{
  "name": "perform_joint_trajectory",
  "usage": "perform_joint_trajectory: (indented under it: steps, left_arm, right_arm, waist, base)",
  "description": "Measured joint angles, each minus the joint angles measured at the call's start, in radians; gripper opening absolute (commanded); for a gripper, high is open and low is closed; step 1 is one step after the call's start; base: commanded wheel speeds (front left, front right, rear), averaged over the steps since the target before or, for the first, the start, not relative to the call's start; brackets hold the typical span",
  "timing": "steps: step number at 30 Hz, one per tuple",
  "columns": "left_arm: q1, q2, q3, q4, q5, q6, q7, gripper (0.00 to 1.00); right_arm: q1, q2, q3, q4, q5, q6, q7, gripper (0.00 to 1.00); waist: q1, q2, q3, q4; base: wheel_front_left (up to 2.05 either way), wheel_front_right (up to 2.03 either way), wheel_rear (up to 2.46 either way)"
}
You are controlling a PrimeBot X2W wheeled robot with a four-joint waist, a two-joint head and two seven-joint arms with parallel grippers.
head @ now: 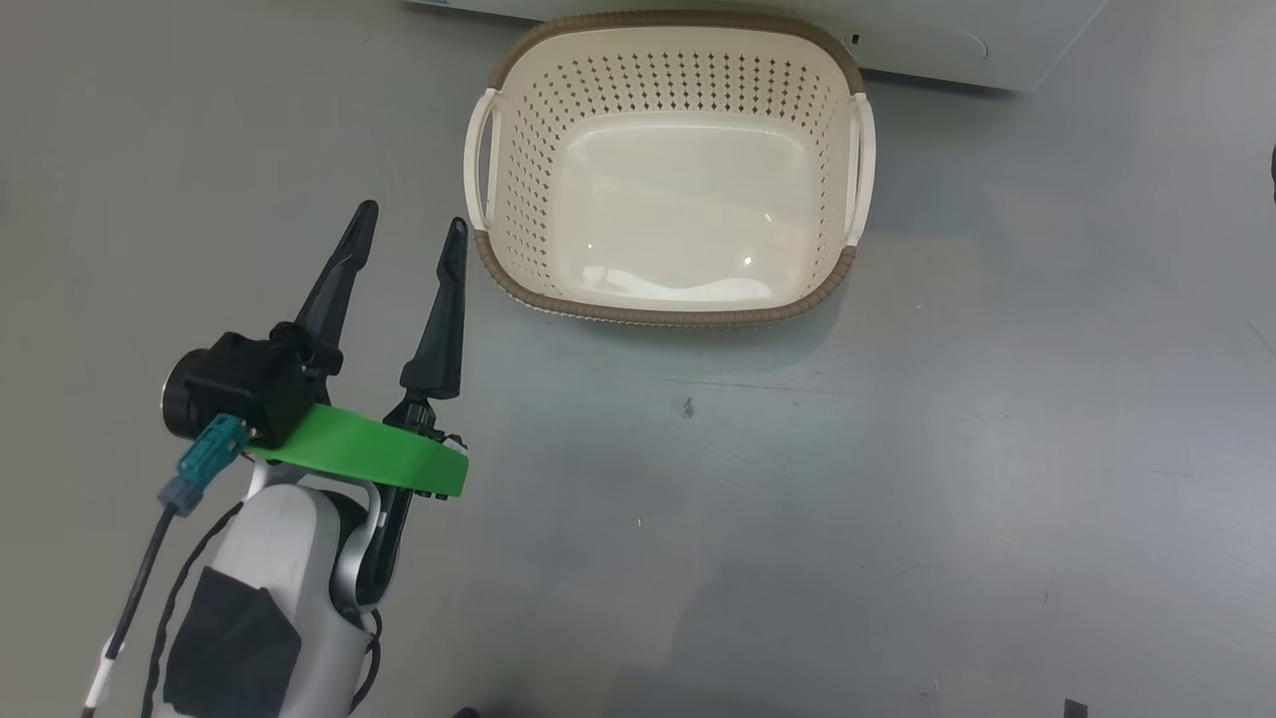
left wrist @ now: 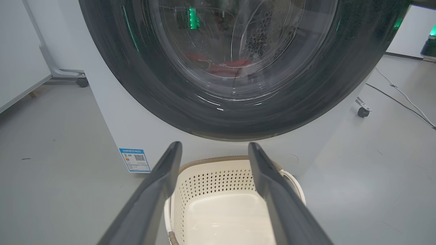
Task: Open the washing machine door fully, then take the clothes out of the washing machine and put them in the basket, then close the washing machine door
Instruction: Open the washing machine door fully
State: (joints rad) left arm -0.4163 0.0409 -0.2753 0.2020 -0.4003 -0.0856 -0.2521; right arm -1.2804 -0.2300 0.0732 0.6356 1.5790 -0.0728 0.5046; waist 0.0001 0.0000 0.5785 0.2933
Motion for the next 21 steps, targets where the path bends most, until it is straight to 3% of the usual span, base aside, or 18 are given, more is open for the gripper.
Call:
perform_joint_trajectory:
  steps: [5,21]
  left_arm:
    - [-0.001,-0.001,0.007,0.007,0.000,0.000,0.000,1.00]
    - [-0.002,-0.004,0.026,0.035,0.024,-0.004,0.000,1.00]
  right_arm:
    - [-0.002,-0.004,0.006,0.014,0.015,0.001,0.040,0.00]
    - [0.035,0.019,0.030,0.071,0.067,0.052,0.170,0.00]
  waist:
    - [0.0000,0.0000,-0.005,-0.005]
    - [0.0000,0.0000,-0.053,-0.041]
  base:
    - [0.00,0.00,0.00]
    - [0.00,0.00,0.00]
